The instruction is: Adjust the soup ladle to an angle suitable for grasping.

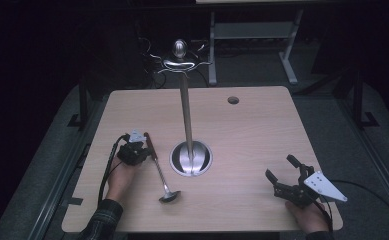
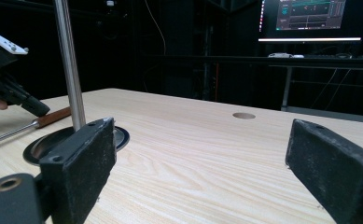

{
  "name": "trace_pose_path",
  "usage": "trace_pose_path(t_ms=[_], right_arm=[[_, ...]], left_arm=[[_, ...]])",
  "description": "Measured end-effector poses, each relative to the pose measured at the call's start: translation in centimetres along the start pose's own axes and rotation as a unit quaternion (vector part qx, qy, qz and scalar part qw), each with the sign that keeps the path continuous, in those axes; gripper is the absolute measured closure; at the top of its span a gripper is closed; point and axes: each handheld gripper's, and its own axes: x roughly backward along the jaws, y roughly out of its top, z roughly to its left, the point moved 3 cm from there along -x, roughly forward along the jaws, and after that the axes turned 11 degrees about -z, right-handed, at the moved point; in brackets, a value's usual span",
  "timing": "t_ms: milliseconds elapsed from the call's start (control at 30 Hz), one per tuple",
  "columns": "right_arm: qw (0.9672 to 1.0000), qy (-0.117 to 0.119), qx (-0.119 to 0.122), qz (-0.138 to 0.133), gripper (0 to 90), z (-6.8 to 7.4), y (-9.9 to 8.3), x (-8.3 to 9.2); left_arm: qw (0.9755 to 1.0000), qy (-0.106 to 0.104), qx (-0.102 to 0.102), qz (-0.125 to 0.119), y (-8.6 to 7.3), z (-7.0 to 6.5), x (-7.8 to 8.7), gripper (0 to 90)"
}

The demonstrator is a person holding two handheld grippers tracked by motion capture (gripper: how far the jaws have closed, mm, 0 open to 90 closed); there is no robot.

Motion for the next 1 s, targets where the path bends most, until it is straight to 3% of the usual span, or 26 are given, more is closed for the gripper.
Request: trace_pose_path(t_ms=[433, 533, 767, 867, 900, 933, 1000], right_arm=[[1.0000, 0.000, -0.001, 0.000, 8.0, 0.0, 0.0, 0.0], [1.0000, 0.000, -0.001, 0.000, 7.9, 0.0, 0.0, 0.0], [1.0000, 0.002, -0.001, 0.001, 7.9, 0.0, 0.0, 0.0], [1.0000, 0.002, -0.001, 0.000, 7.9, 0.0, 0.0, 0.0], [1.0000, 0.002, -0.001, 0.000, 7.9, 0.0, 0.0, 0.0], [1.0000, 0.002, -0.001, 0.001, 8.0, 0.0, 0.0, 0.0], [1.0000, 0.003, -0.001, 0.001, 7.9, 0.0, 0.0, 0.0]], left_arm=[[0.9997, -0.022, -0.004, -0.004, 0.7, -1.8, -1.3, 89.8], [0.9997, -0.022, -0.011, 0.000, 0.7, -1.8, -1.3, 89.9], [0.9990, -0.043, -0.004, 0.013, 1.1, -2.6, -0.2, 89.9], [0.9971, -0.068, 0.004, 0.032, 1.4, -4.1, 1.0, 89.8], [0.9971, -0.068, 0.004, 0.032, 1.4, -4.1, 1.0, 89.8], [0.9958, -0.078, -0.009, 0.047, 1.5, -4.3, 1.4, 89.8], [0.9936, -0.091, -0.015, 0.064, 1.4, -5.1, 2.0, 89.8]])
